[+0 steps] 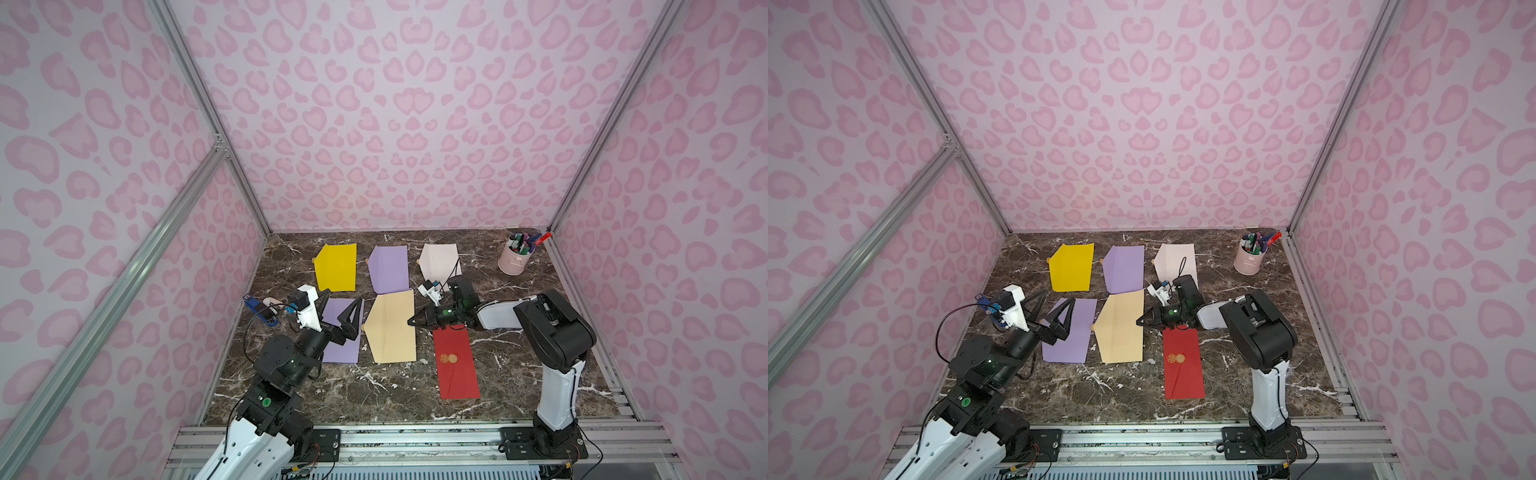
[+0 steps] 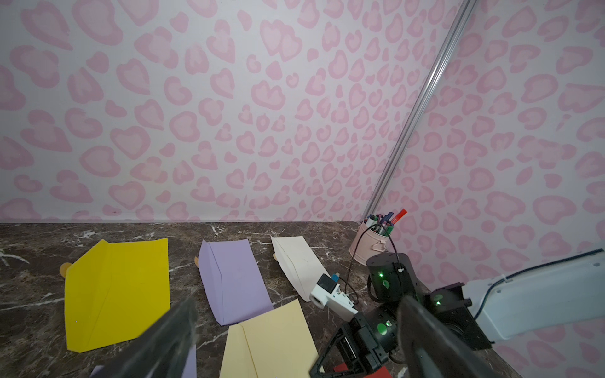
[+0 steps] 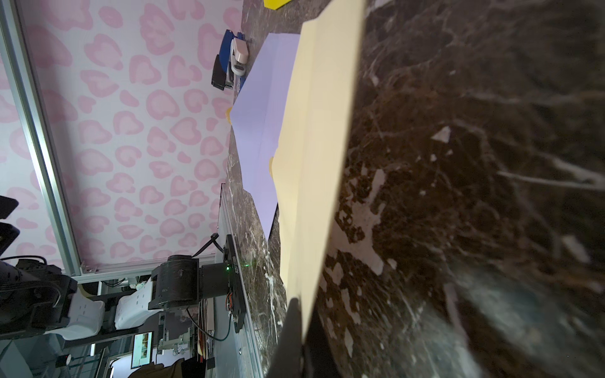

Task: Open the envelope
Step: Place the envelope at the center of the board.

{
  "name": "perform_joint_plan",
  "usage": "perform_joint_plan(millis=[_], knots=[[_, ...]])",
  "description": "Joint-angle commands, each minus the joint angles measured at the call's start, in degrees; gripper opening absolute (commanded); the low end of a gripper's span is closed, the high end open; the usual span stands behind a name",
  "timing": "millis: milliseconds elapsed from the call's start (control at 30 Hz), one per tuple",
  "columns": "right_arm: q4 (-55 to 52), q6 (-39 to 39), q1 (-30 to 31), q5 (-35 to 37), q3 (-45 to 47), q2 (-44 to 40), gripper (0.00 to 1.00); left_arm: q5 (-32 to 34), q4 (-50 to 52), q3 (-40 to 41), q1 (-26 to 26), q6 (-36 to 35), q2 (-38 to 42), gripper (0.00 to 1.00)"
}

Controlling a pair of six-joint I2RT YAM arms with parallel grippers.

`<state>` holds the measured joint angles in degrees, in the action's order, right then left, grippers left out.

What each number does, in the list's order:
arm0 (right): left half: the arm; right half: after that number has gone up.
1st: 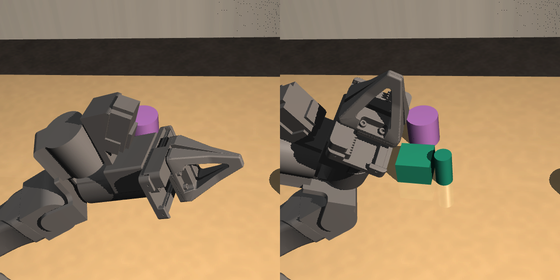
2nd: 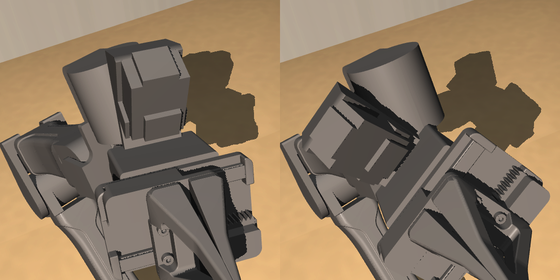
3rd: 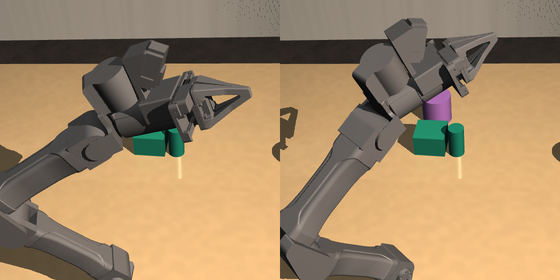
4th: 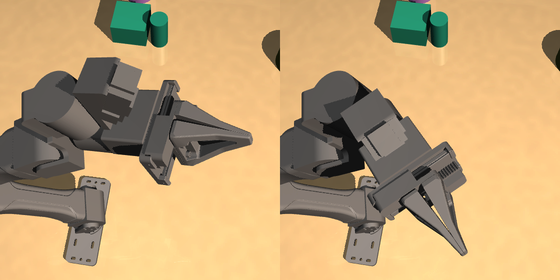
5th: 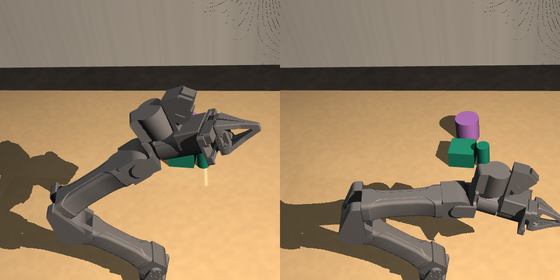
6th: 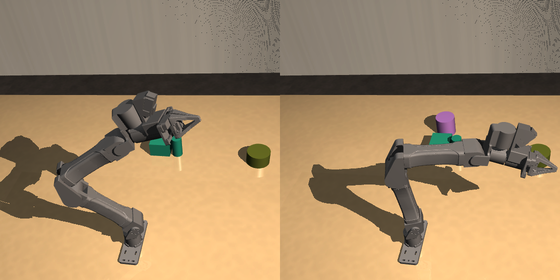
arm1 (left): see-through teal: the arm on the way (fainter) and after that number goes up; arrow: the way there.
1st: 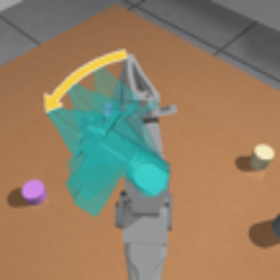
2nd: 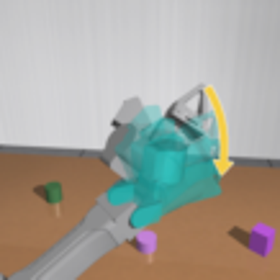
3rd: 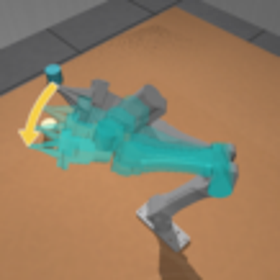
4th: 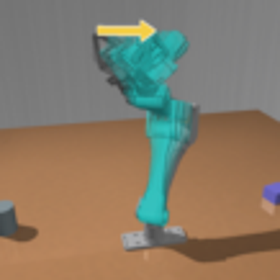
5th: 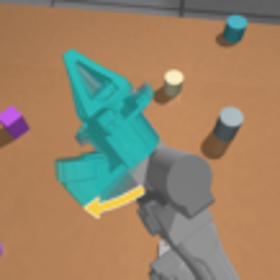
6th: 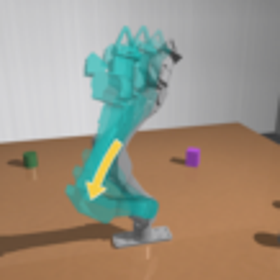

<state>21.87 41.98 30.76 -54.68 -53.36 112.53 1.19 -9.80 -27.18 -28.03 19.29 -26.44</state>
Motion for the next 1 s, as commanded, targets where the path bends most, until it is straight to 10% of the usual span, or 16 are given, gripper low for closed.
perform_joint_plan(millis=[0, 967], knots=[[0.7, -0.1, 0.1, 0.2, -0.7, 0.5, 0.0, 0.3, -0.9, 0.0, 0.0, -0.8, 0.2, 0.96], [-6.8, -3.2, -1.1, 4.5, -1.5, 0.1, 0.45, -0.1, -1.5, 0.3, 0.0, -0.9, 0.2, 0.97]])
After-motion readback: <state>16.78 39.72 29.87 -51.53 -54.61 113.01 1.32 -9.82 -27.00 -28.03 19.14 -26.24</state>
